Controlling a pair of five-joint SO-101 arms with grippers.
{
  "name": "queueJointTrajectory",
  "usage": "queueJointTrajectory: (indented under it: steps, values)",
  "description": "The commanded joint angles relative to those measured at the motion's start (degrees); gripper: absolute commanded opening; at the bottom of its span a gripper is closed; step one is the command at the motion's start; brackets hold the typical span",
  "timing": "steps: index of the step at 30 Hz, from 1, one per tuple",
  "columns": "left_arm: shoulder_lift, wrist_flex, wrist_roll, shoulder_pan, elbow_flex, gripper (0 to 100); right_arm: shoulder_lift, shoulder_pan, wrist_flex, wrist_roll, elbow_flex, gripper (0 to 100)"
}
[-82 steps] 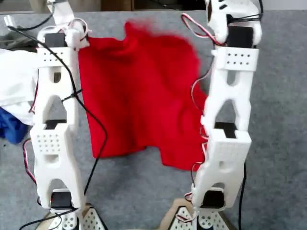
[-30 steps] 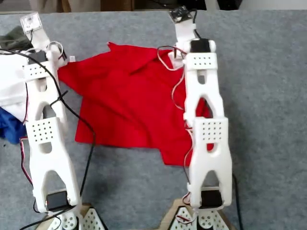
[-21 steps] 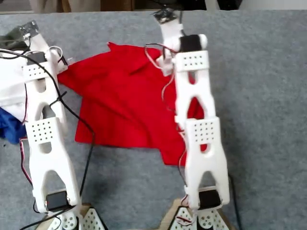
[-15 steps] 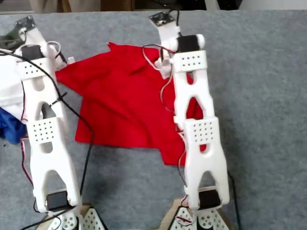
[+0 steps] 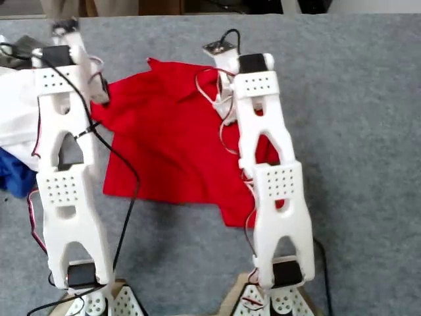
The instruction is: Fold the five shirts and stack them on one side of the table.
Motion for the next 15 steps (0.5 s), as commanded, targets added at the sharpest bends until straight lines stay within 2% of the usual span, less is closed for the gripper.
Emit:
queueJointTrajectory:
  steps: [1,9,15]
  values:
    - [-9.4,-0.1,-0.3,1.4,14.3,12,-5.0,1.8,-2.1,0.4,0.3,5.5]
    - [-19.6,-8.9,2.2,3.0,40.7,12,-3.5,2.7,-2.4,0.2,0.2,5.5]
    - [-32.7,-24.1,4.3,8.0,62.0,12,3.2,2.5,-4.8,0.4,-0.1,5.4]
